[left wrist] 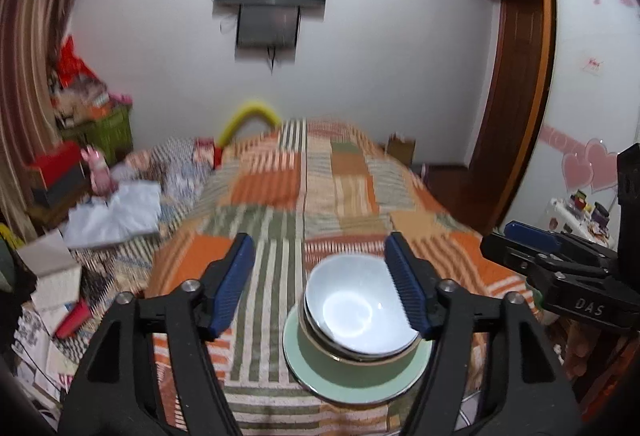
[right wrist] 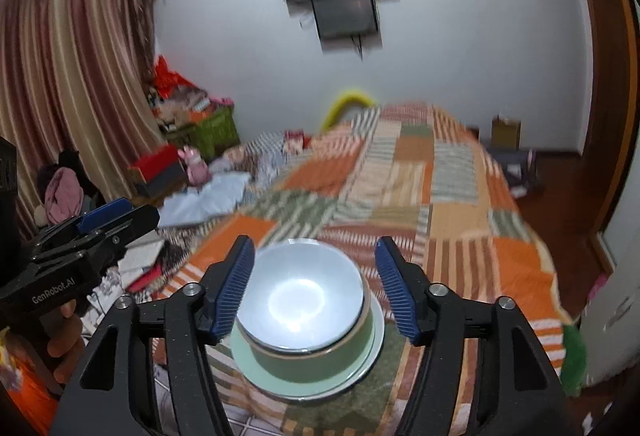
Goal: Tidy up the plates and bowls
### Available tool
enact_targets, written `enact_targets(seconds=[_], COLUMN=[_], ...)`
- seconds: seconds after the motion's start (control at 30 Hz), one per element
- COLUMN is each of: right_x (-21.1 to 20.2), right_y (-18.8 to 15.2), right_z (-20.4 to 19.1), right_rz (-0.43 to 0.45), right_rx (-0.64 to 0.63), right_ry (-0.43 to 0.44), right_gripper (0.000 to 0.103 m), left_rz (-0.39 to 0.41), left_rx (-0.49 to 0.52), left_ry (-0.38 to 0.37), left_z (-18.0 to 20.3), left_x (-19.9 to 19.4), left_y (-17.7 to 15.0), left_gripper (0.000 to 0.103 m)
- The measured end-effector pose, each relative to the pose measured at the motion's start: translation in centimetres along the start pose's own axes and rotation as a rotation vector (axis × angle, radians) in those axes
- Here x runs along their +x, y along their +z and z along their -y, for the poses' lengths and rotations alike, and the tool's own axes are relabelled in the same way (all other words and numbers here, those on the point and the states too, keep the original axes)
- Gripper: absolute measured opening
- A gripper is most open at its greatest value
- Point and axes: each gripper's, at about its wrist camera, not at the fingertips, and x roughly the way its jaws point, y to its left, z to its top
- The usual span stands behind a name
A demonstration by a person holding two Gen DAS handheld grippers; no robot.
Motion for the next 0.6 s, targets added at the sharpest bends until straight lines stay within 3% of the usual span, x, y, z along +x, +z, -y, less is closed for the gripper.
enact_targets(seconds=[0.1, 0.23, 0.33, 0.47, 0.6], right_x=[-1.7, -2.6, -3.0, -3.9, -4.0], right_y=[0.3, 0.4, 0.1, -0.4, -0.4], right_z=[-0.8, -1.4, -1.4, -1.4, -1.7], right_rz=[0.068, 0.113, 0.129, 0.176, 0.197], right_rx=[-0.026, -0.046, -0.040, -0.021, -0.033], right_ry=[-0.014, -0.029, -0.039, -0.062, -0.087], right_gripper=[0.082, 0.084, 0.086, 0.103, 0.103], left_rz=[0.081, 0.158, 0.185, 0.206, 0.204], left_rx=[0.017, 0.030, 0.039, 0.044, 0.034], left_ry=[0.010, 0.017, 0.020, 0.022, 0.017], left_z=[0.5, 0.9, 1.1, 1.4, 1.2], left_x=[-2.3, -4.9, -5.8, -6.2, -6.4], left_y=[0.3, 0.5, 0.5, 0.3, -0.1], left_gripper=[0.090, 0.101, 0.103, 0.103, 0.103])
